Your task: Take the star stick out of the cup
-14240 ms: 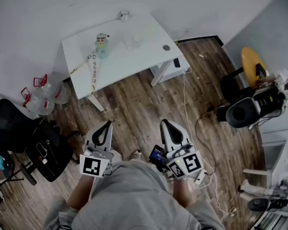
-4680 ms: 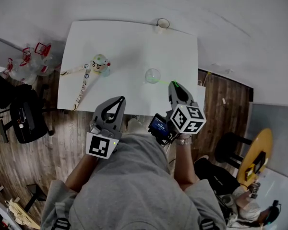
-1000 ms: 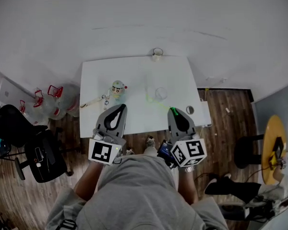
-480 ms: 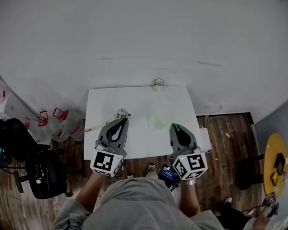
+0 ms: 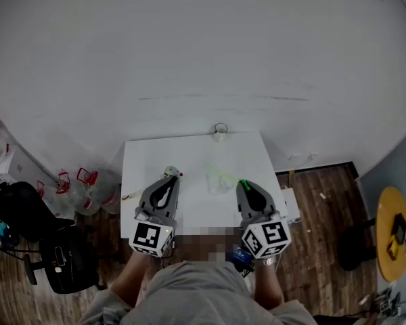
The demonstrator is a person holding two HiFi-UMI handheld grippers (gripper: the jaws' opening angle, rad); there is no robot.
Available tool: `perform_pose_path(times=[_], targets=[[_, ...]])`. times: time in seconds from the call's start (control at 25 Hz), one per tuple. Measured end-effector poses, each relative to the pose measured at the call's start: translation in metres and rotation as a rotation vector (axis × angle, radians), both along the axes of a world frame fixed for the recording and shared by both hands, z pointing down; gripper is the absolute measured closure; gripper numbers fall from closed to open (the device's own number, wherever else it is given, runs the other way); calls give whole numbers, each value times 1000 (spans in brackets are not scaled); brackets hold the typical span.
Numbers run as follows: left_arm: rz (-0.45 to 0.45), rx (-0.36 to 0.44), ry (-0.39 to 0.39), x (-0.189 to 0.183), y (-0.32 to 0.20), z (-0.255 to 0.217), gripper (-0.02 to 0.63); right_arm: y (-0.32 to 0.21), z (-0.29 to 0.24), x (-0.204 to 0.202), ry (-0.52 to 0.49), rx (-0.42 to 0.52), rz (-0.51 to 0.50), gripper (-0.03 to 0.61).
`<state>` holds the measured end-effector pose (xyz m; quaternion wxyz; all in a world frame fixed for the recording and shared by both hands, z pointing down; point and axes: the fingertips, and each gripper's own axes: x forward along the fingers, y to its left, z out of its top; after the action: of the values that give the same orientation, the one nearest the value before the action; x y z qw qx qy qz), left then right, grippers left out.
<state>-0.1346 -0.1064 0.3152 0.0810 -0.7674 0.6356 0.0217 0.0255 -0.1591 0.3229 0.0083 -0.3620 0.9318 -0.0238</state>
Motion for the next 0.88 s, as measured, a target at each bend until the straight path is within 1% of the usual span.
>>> perform_pose_path(times=[0.12,0.28,0.6,0.8,0.88], targets=[[-2,-15,7,2,0,-1,581,1,0,-1,-7,-4,-1,532],[-3,-7,-8,-1,0,-1,581,-2,0,-3,-11,-7,-2,532],[-7,-23,21,-3,-1,3,581,-4,3,-7,-8,-17,-6,532],[1,-14,-12,-1,-3,6,581,-7,4,-8,-8,-18,-9,532],[2,-18,-2,-1,-4,6,581,-7,4,-9,-8,-17,-8,532]])
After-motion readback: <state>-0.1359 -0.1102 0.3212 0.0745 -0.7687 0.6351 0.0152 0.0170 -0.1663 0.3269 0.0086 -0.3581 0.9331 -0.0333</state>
